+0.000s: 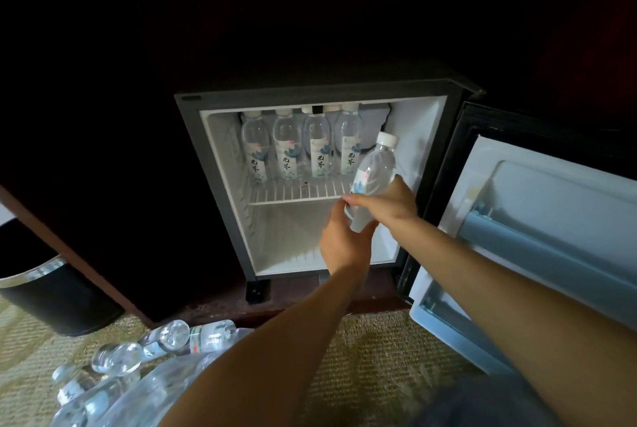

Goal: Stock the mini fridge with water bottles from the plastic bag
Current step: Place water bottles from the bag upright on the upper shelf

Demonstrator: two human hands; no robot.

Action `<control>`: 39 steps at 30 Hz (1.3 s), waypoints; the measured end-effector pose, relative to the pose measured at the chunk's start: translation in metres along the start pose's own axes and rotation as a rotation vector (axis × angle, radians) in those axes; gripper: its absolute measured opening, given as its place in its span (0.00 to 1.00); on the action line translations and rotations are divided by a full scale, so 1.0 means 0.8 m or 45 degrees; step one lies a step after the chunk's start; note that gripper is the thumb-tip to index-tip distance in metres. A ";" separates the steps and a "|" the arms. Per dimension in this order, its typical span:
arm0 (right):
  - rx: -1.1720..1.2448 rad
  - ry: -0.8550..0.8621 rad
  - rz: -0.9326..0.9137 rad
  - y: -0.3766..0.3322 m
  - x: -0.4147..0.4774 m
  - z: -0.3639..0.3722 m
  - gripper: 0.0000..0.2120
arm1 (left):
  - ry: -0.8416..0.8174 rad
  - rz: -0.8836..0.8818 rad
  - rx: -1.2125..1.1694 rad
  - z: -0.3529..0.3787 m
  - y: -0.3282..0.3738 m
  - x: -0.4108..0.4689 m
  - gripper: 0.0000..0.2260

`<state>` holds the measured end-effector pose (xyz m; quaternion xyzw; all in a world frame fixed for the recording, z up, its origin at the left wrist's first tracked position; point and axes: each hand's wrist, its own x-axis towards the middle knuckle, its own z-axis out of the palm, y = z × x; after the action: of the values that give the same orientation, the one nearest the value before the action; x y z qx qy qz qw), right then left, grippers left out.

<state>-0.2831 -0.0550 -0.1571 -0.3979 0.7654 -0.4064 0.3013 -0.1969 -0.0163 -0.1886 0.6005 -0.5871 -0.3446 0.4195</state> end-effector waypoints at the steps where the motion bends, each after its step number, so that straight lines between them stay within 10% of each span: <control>1: 0.013 0.050 -0.031 0.000 0.007 -0.004 0.44 | -0.014 0.026 -0.042 0.007 -0.001 0.010 0.23; 10: 0.055 0.305 -0.401 0.004 0.066 -0.013 0.37 | -0.089 0.055 -0.223 0.069 0.001 0.066 0.23; 39: 0.163 0.415 -0.447 0.054 0.099 0.042 0.23 | -0.382 -0.128 -0.465 0.067 -0.002 0.121 0.32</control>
<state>-0.3119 -0.1208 -0.2215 -0.4340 0.6958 -0.5589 0.1232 -0.2377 -0.1181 -0.2043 0.4852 -0.5401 -0.5509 0.4116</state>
